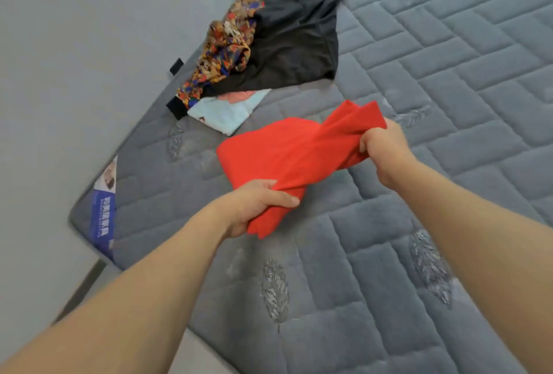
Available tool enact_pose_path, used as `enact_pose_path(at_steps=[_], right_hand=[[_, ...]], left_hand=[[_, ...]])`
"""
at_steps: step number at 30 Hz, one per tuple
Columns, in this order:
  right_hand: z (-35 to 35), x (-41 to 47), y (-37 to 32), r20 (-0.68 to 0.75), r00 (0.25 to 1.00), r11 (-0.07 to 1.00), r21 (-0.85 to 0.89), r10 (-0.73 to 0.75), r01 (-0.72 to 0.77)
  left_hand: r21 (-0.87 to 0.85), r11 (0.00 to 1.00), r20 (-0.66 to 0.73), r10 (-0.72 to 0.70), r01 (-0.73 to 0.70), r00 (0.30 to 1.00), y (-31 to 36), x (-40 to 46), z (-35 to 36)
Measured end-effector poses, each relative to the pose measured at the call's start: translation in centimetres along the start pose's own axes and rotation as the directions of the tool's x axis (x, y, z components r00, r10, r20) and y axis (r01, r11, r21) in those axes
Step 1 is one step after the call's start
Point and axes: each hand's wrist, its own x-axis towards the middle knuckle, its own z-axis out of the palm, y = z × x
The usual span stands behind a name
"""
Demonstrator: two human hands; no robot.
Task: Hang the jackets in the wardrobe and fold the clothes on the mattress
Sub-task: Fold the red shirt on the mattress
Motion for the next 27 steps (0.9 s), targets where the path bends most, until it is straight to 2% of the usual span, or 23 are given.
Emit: enact_pose_path(at_steps=[3,5,7,9,11,14,17,19,21,24,27], right_hand=[[-6.4,-3.0,7.2,-0.066,0.994,0.984,-0.150,0.085,-0.094],[-9.9,-5.1,10.7,-0.079,0.983,0.948,-0.261,0.165,-0.181],[-11.7,-6.5,12.9,-0.056,0.966,0.902,-0.347,0.254,-0.257],[-12.0,-6.6,13.3,-0.035,0.948,0.864,-0.403,0.315,-0.302],[-10.8,-5.4,12.5,-0.007,0.948,0.872,-0.390,0.319,-0.297],[-6.9,-1.8,10.6,0.019,0.972,0.913,-0.348,0.235,-0.214],[-2.5,2.7,10.3,0.016,0.989,0.895,-0.429,0.144,-0.124],[-0.2,5.8,12.2,-0.026,0.992,0.818,-0.563,0.124,-0.116],[1.3,8.1,14.5,-0.134,0.976,0.666,-0.714,0.173,-0.216],[2.8,9.0,16.7,-0.255,0.950,0.547,-0.777,0.179,-0.311],[3.1,9.1,17.2,-0.196,0.966,0.455,-0.854,0.166,-0.252]], left_hand=[[0.049,0.983,0.149,-0.185,0.179,0.971,-7.2,2.0,7.5],[0.139,0.944,0.258,-0.326,0.299,0.910,-10.6,2.2,11.8],[0.234,0.908,0.337,-0.410,0.347,0.848,-12.2,1.9,14.2],[0.312,0.892,0.343,-0.427,0.327,0.837,-12.1,2.4,14.1],[0.337,0.899,0.266,-0.376,0.280,0.888,-10.8,3.3,12.0],[0.336,0.915,0.051,-0.257,0.226,0.965,-8.6,5.9,6.5],[0.305,0.935,-0.089,-0.164,0.184,0.982,-8.5,9.9,1.6],[0.460,0.867,-0.209,-0.104,0.192,0.972,-9.8,12.9,-0.3],[0.600,0.774,-0.300,-0.019,0.204,0.954,-11.0,15.1,-0.8],[0.632,0.760,-0.293,0.050,0.154,0.955,-12.7,16.8,0.0],[0.615,0.777,-0.315,0.084,0.135,0.945,-13.7,17.7,0.0]])
